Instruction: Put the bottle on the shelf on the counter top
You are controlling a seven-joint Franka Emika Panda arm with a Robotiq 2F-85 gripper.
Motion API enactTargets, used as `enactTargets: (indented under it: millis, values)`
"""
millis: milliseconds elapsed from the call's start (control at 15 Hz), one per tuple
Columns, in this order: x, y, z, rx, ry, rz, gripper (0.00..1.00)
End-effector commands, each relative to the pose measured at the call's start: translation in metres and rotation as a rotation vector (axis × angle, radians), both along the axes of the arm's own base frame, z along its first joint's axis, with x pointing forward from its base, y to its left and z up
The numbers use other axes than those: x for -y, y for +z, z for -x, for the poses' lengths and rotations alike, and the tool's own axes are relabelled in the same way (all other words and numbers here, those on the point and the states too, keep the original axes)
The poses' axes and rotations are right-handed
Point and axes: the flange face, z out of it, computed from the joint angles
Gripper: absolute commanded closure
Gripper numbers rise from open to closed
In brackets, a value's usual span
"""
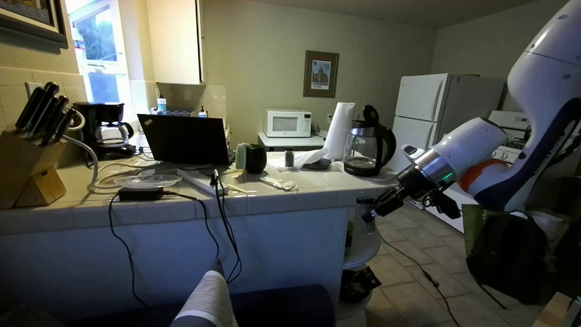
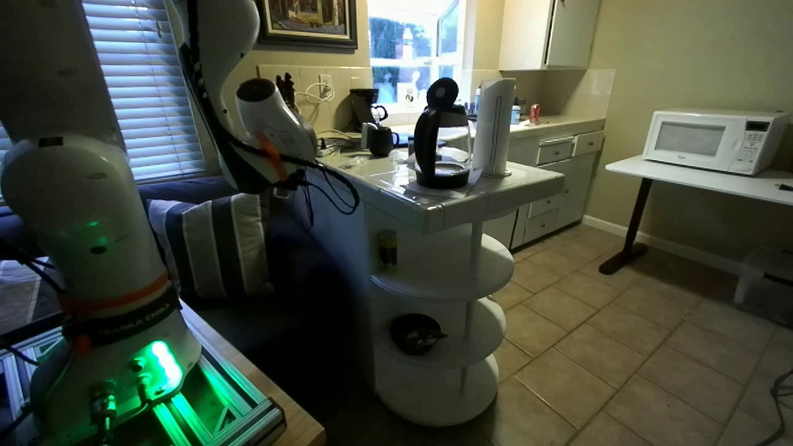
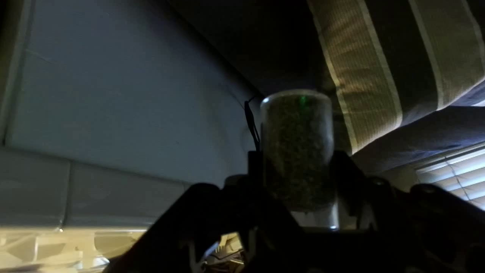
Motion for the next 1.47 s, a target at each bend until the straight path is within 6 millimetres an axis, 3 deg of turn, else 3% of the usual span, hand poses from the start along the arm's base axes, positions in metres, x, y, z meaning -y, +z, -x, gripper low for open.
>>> enactTargets:
  millis: [0,133,200,400,733,800,1000,1400]
  values:
    - [-0.027,0.036,0.020,0.042,0.033,0.009,0.77]
    - [-0.043,0.053,0.025,0.082,0.037,-0.005,0.77]
    - [-0.030,0.036,0.017,0.051,0.042,-0.007,0.52]
    - [-0.043,0.051,0.023,0.084,0.055,-0.011,0.52]
    - [-0.043,0.052,0.023,0.087,0.054,-0.011,0.52]
    - [-0.043,0.052,0.023,0.087,0.054,-0.011,0.77]
    - [-0.044,0.056,-0.014,0.117,0.014,0.032,0.77]
    - [-0.055,0.071,-0.112,0.199,-0.071,0.061,0.77]
